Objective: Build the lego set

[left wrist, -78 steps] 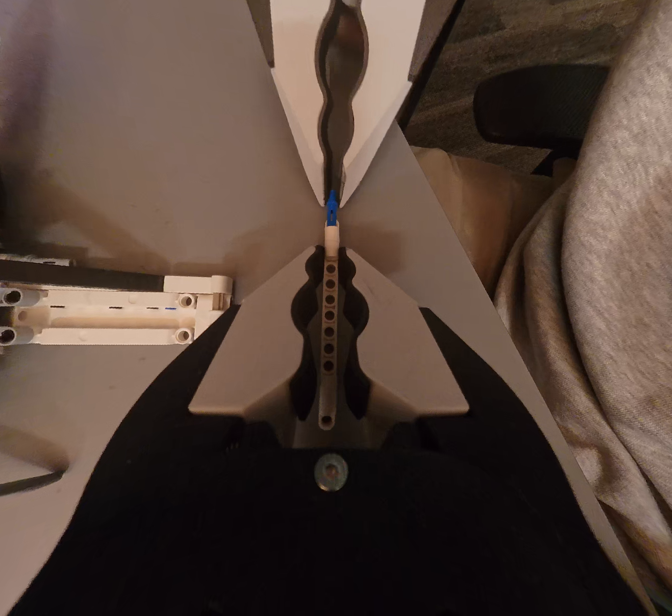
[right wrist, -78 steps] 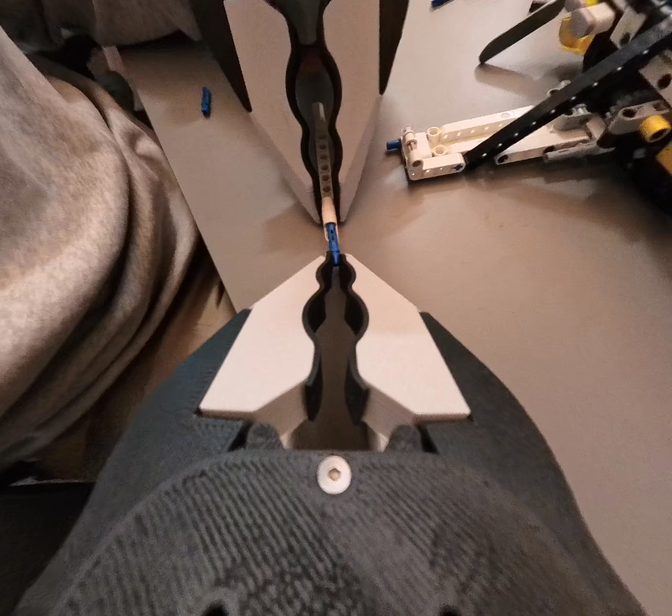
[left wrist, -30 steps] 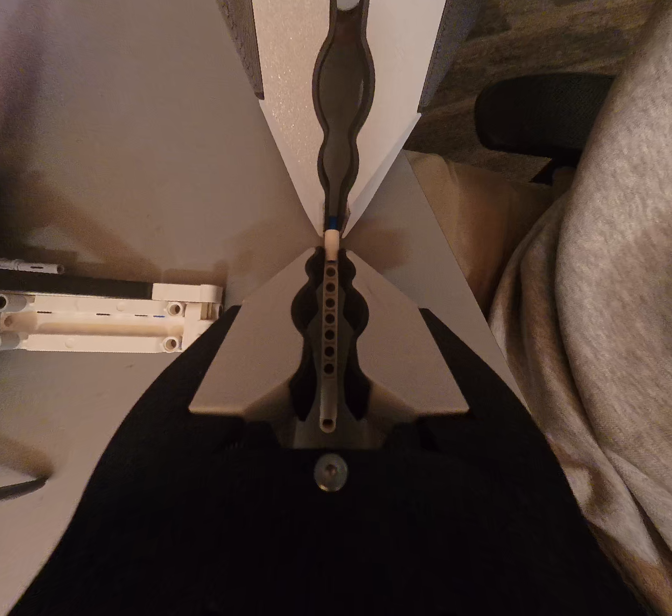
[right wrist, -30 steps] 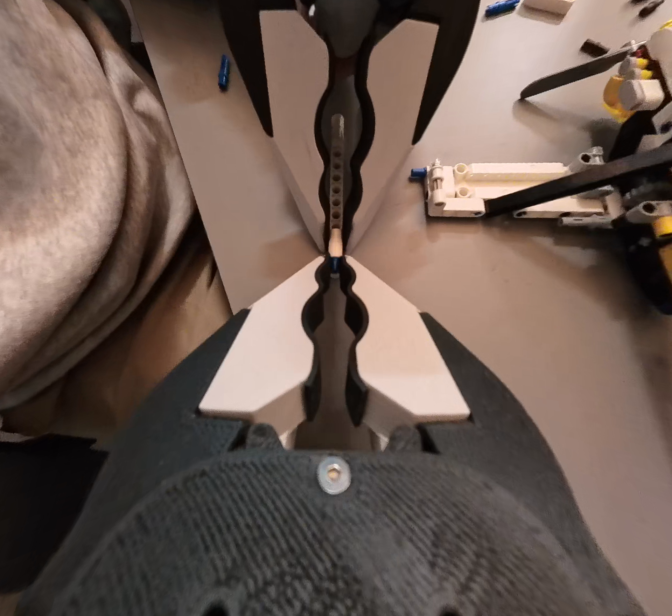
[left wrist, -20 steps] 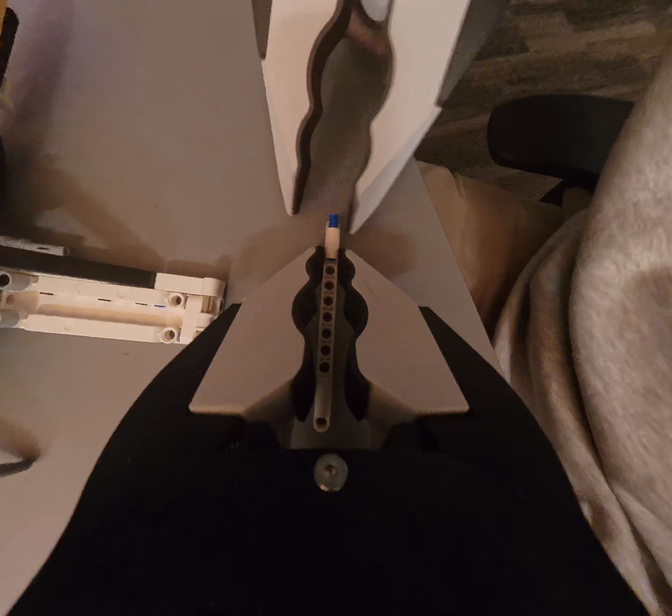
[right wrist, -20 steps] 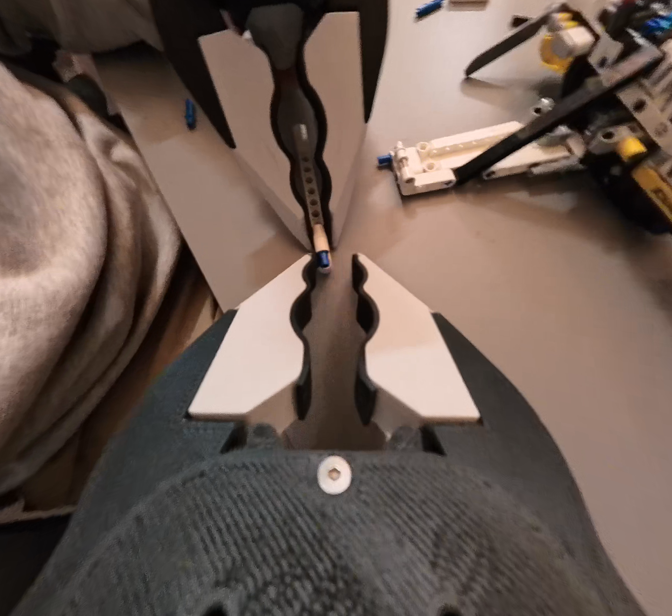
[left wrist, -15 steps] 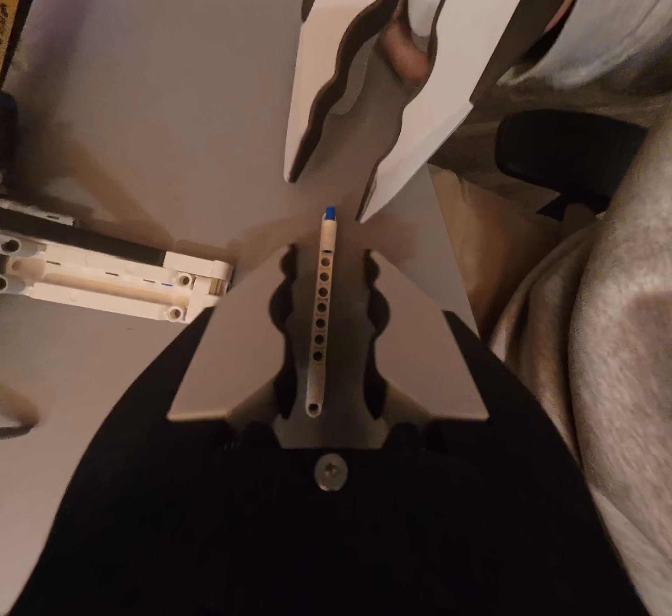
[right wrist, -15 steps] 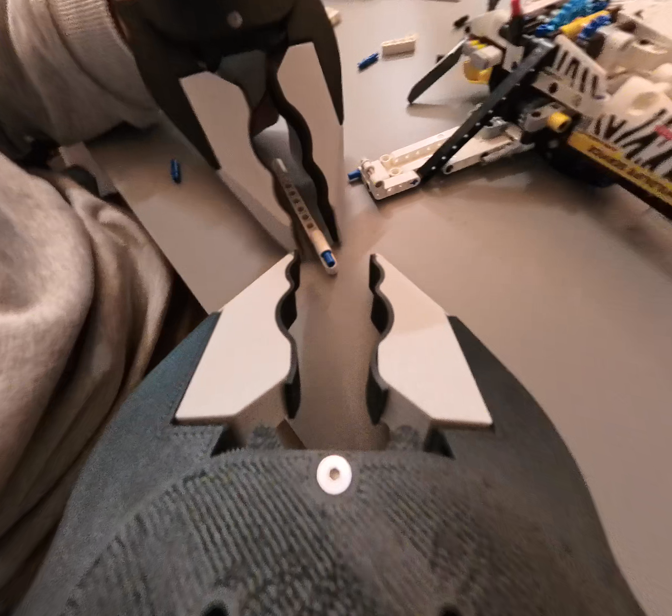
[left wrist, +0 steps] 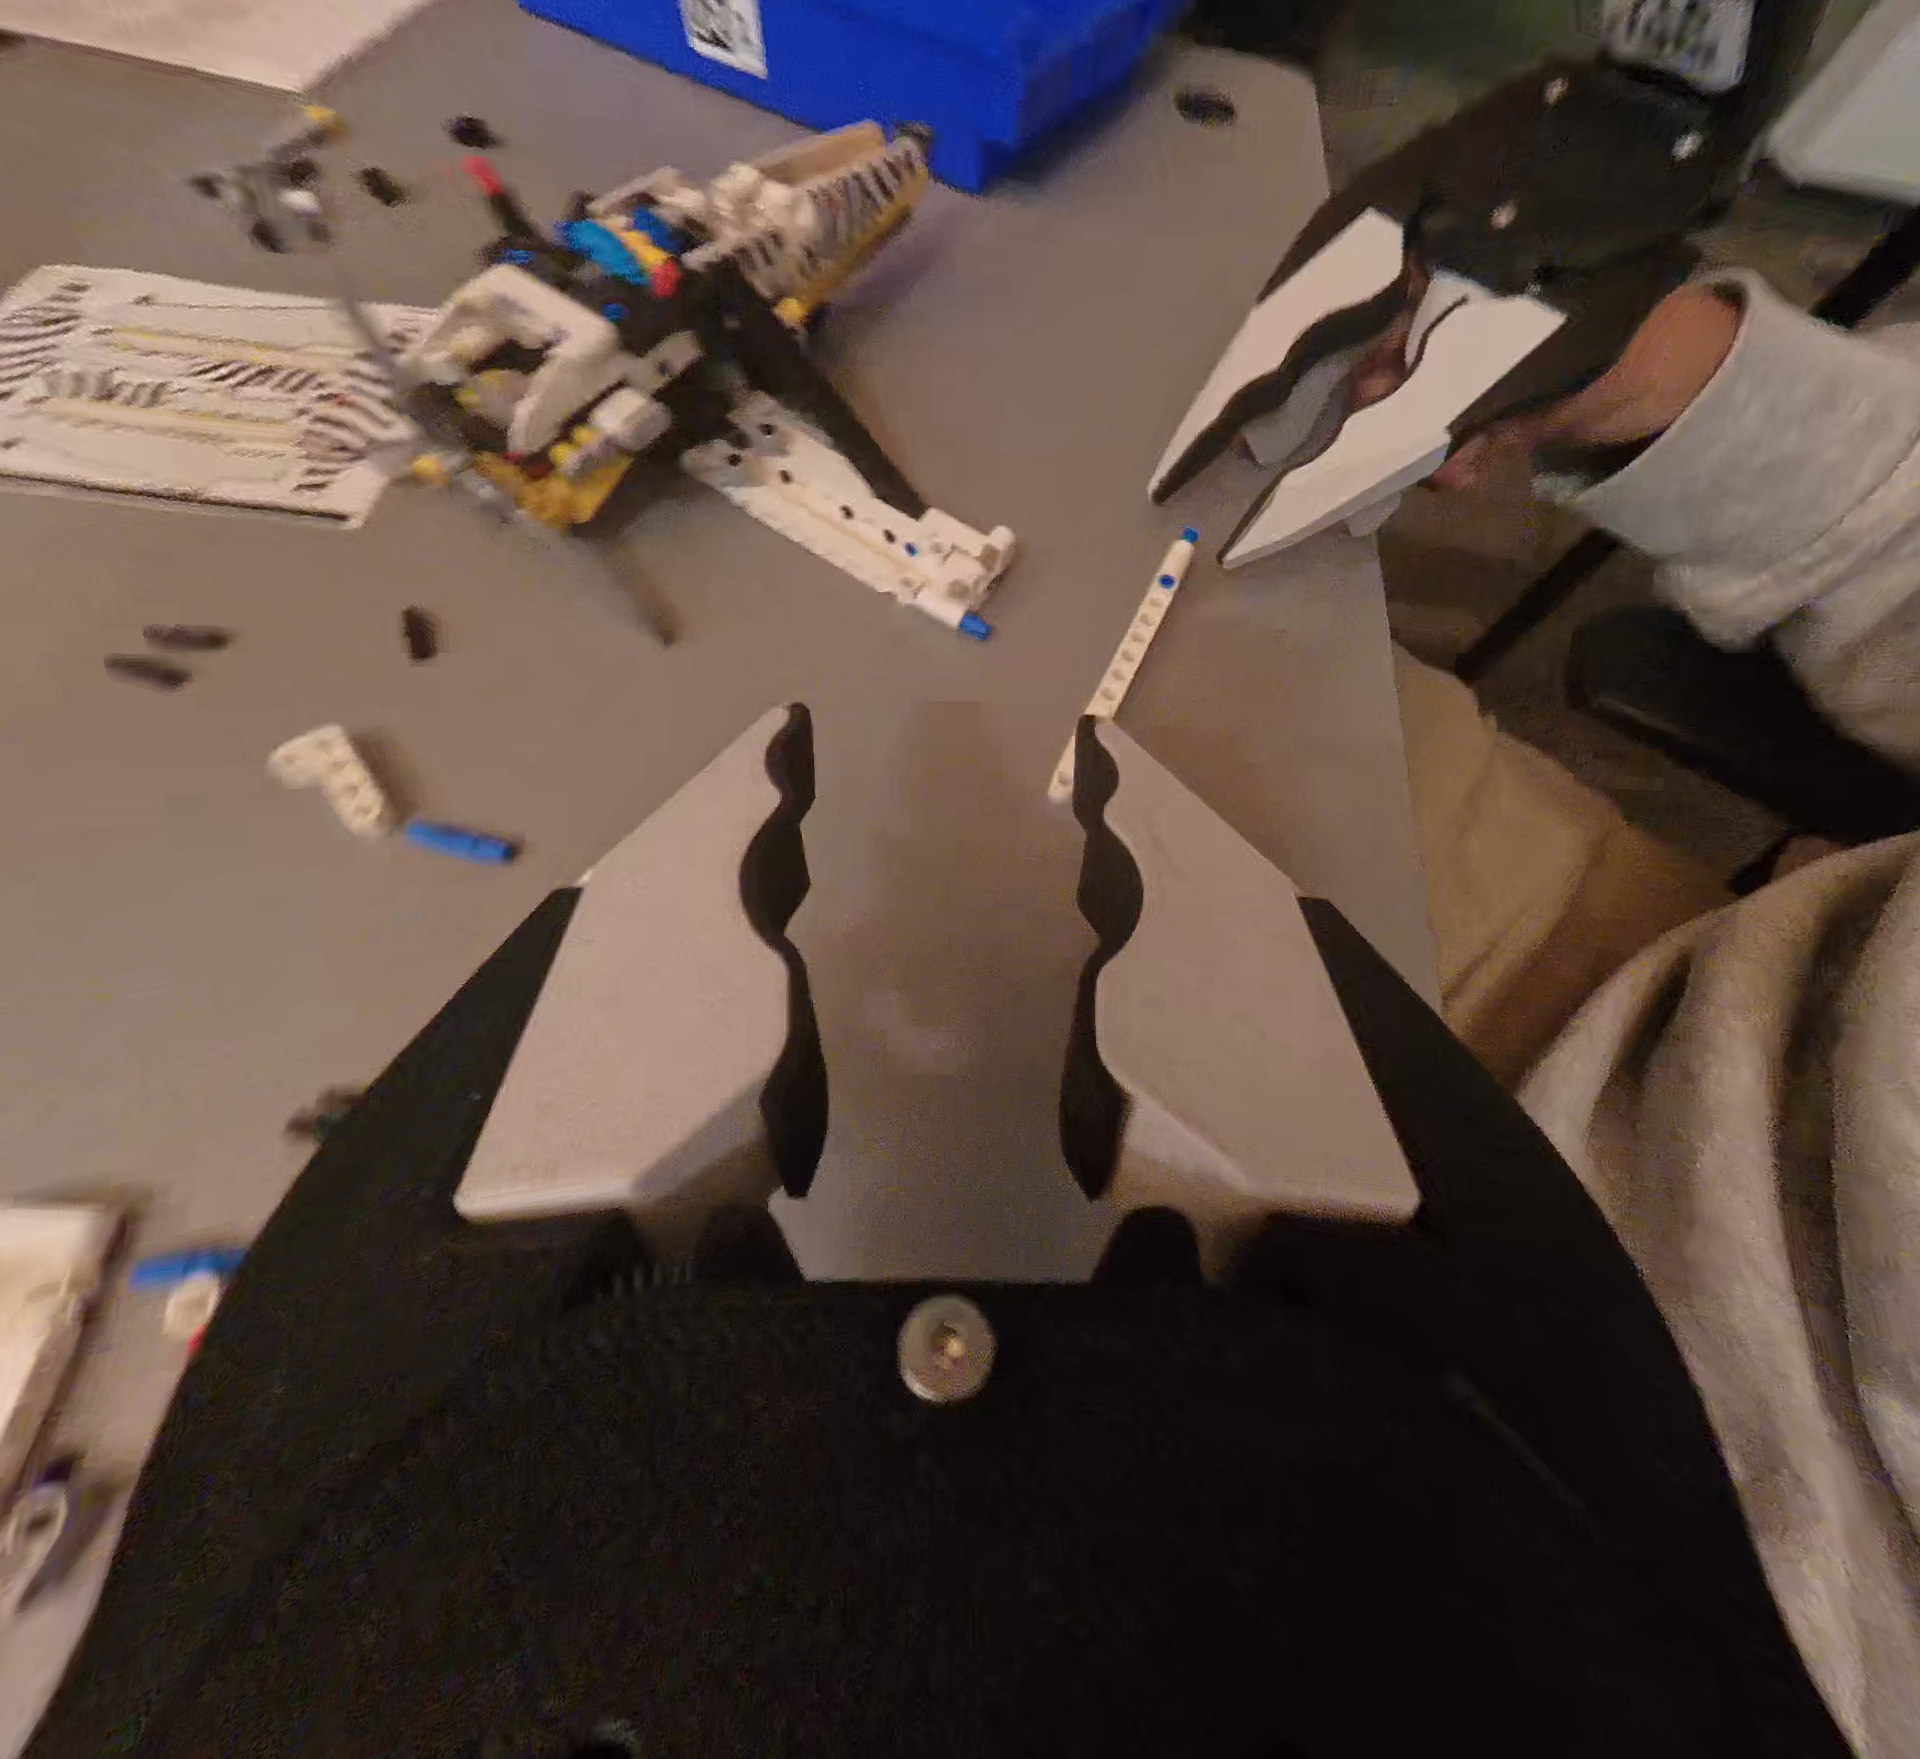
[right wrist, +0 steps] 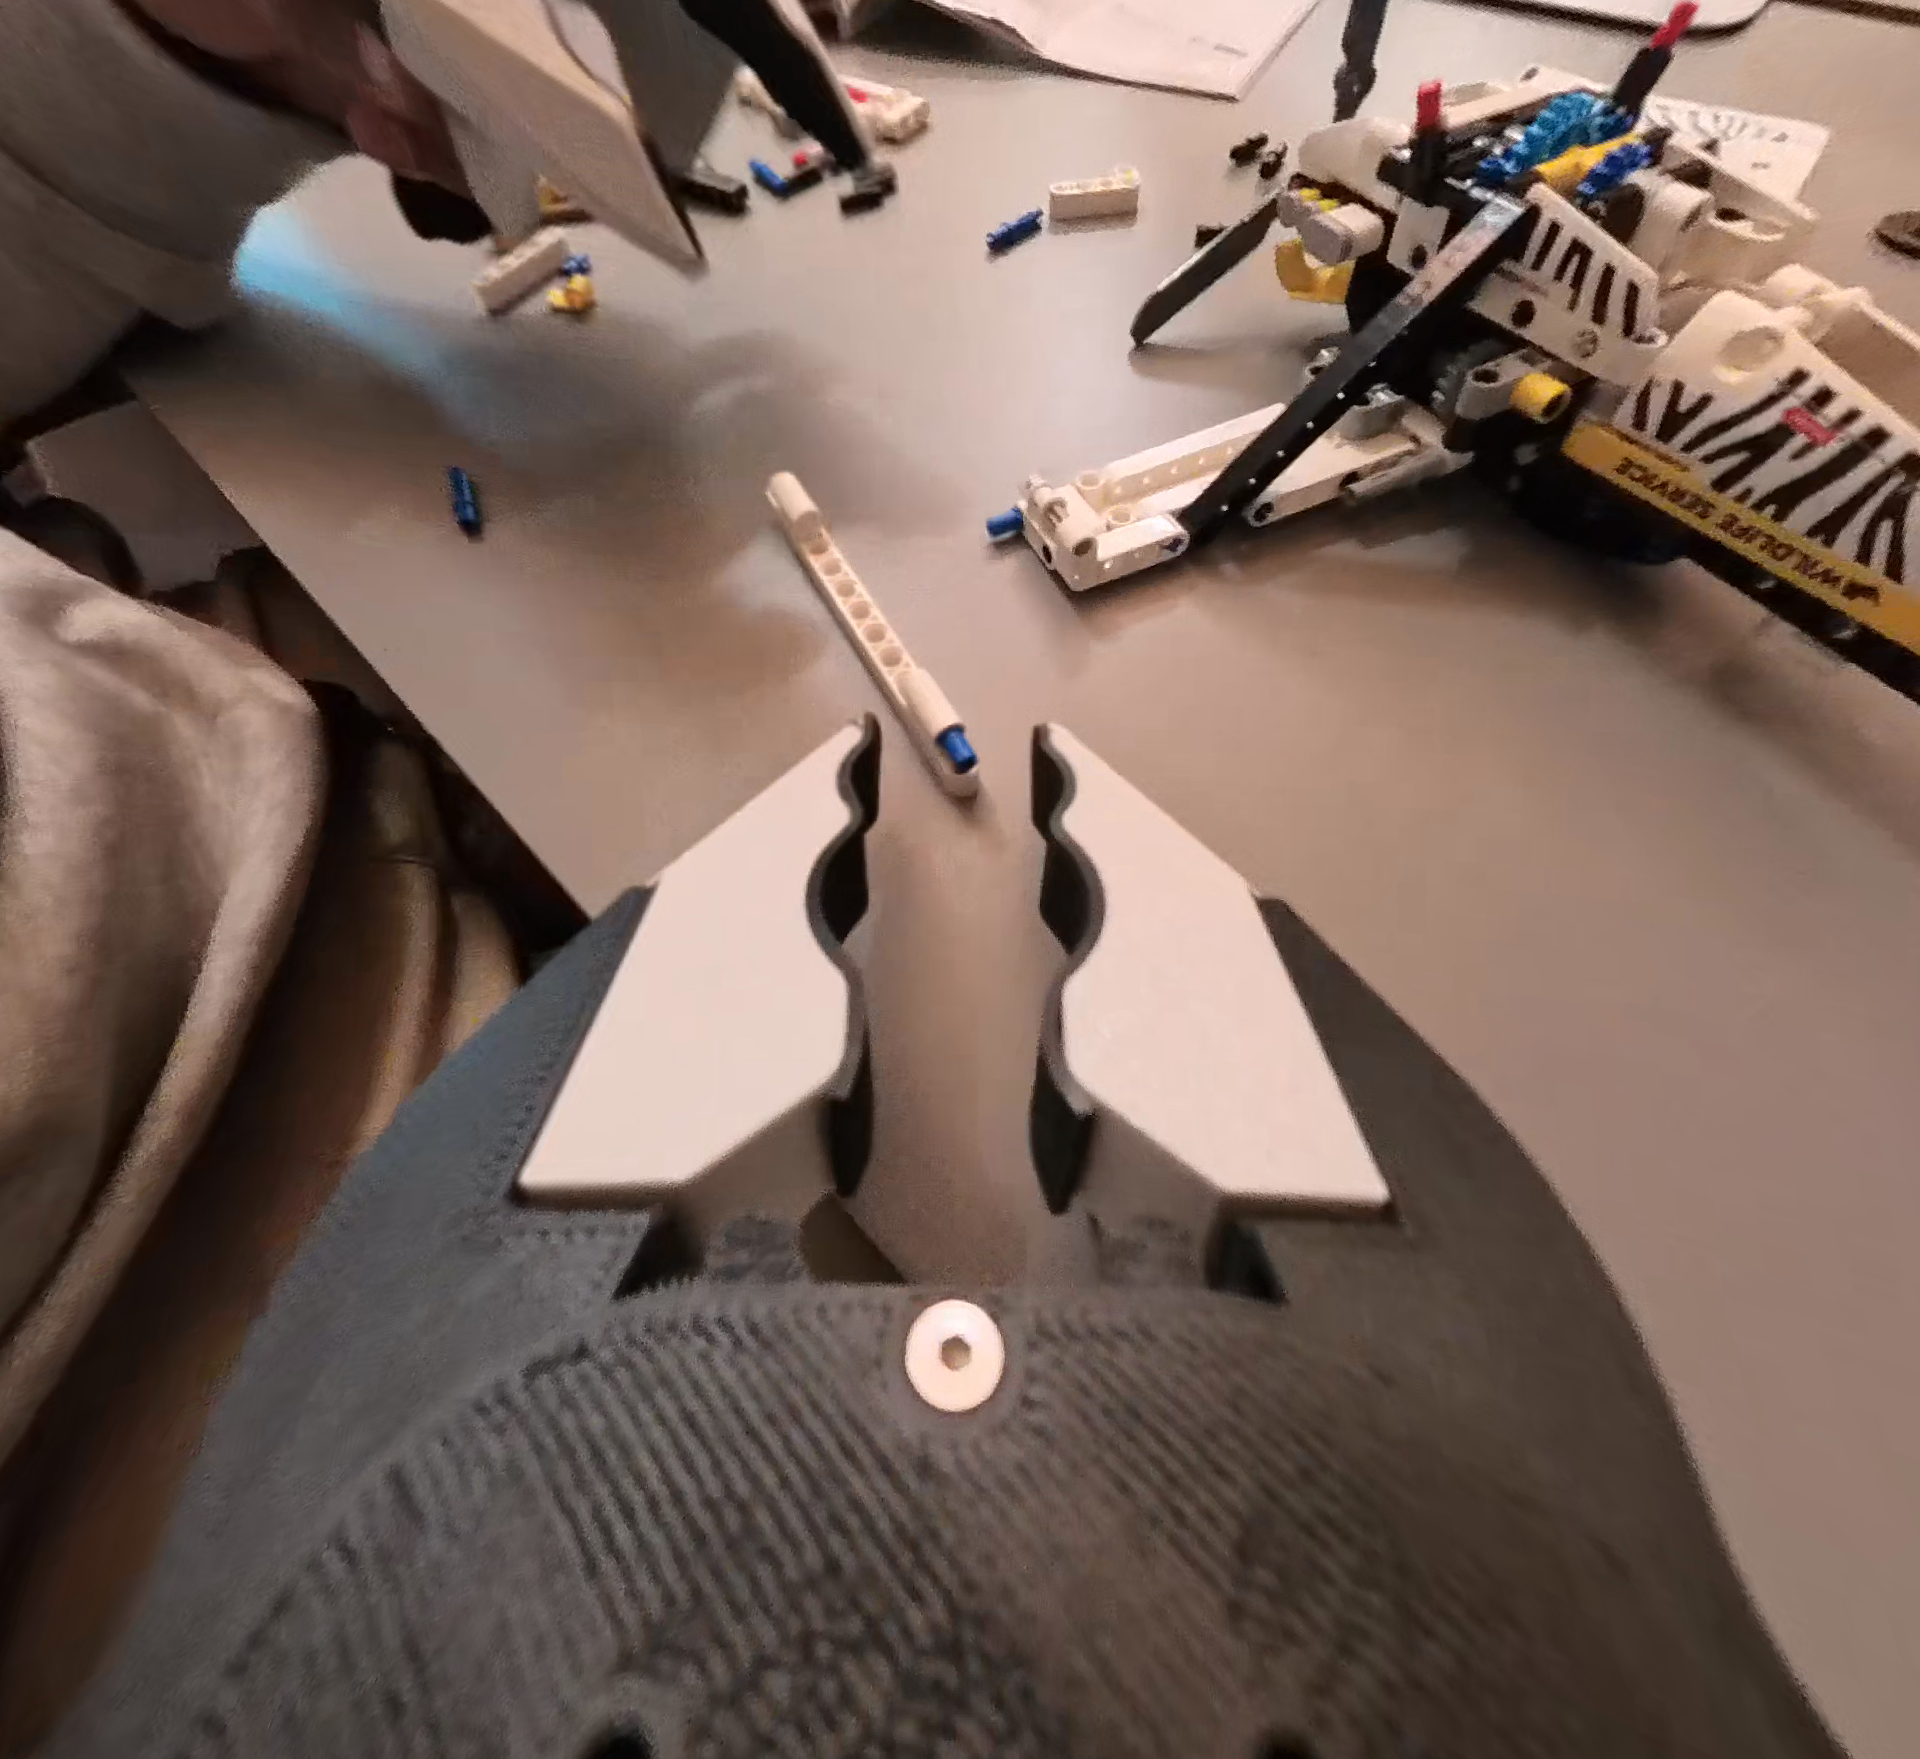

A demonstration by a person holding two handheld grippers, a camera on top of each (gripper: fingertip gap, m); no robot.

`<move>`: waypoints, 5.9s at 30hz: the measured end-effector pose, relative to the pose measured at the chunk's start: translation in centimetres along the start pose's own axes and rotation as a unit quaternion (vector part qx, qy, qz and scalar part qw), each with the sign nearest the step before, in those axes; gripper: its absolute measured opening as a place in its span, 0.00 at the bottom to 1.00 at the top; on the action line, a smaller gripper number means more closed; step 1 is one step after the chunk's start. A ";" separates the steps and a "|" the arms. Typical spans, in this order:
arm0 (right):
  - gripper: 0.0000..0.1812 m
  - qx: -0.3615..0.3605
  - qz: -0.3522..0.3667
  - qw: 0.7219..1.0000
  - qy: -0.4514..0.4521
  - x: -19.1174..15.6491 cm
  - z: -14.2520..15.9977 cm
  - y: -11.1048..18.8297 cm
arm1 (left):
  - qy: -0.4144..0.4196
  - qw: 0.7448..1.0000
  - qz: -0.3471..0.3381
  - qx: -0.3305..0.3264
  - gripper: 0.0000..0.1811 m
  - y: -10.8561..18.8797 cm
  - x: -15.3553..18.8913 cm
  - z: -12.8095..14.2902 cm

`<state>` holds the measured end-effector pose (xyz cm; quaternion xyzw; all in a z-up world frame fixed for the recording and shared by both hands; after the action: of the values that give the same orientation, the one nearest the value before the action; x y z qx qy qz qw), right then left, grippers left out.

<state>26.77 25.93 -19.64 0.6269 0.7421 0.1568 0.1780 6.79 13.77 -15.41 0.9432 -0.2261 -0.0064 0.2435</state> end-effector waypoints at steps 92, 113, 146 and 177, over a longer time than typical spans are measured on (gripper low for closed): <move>0.07 0.366 0.142 0.899 0.194 -11.9 -11.0 -7.8 | 0.351 0.802 0.306 0.375 0.01 5.1 2.2 1.2; 0.02 0.057 -0.179 0.982 -0.005 -9.0 -9.0 -3.5 | -0.074 0.982 0.129 0.119 0.10 2.9 7.0 1.4; 0.13 -0.026 -0.100 0.991 0.081 -5.4 -6.4 -4.7 | -0.049 0.996 0.074 -0.028 0.01 -0.3 4.0 2.1; 0.04 -0.101 -0.161 0.969 0.155 -5.6 -4.0 -8.0 | -0.057 0.960 0.115 -0.251 0.02 -2.5 3.7 2.9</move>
<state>18.78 19.08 -19.32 0.4463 0.8318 0.2959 0.1462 10.87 12.81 -18.81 0.8175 -0.3381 -0.0886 0.4577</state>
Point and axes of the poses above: each gripper's, where its closed fingertips meet, y back along the fingers, z out of its underside, x = y × z across the jaws, the point moved 7 cm from there along y, back along the fingers, and after that the axes turned 1 degree about -z, right-handed, at the moved point
